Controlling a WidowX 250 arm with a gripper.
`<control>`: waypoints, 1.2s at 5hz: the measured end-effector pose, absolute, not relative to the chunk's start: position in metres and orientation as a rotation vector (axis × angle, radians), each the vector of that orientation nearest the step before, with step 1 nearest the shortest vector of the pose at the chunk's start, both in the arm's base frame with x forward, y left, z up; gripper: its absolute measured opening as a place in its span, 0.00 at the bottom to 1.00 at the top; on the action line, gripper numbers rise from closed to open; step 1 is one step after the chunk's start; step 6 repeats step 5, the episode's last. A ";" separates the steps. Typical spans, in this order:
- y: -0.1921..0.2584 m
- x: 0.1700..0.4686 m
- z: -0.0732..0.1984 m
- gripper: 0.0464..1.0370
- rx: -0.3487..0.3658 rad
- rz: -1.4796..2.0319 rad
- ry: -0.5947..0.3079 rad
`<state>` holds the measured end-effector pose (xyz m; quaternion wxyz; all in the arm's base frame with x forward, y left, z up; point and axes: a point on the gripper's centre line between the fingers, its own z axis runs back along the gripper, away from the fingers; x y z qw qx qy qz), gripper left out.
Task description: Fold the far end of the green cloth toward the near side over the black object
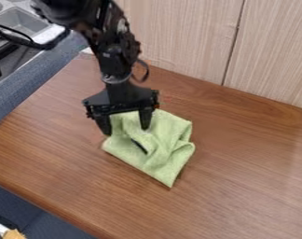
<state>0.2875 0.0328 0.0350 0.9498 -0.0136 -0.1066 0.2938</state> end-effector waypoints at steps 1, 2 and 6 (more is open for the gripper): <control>0.028 0.293 0.064 0.96 -0.012 0.565 -0.290; 0.029 0.292 0.092 0.96 0.003 0.554 -0.351; 0.032 0.287 0.110 0.96 0.022 0.581 -0.409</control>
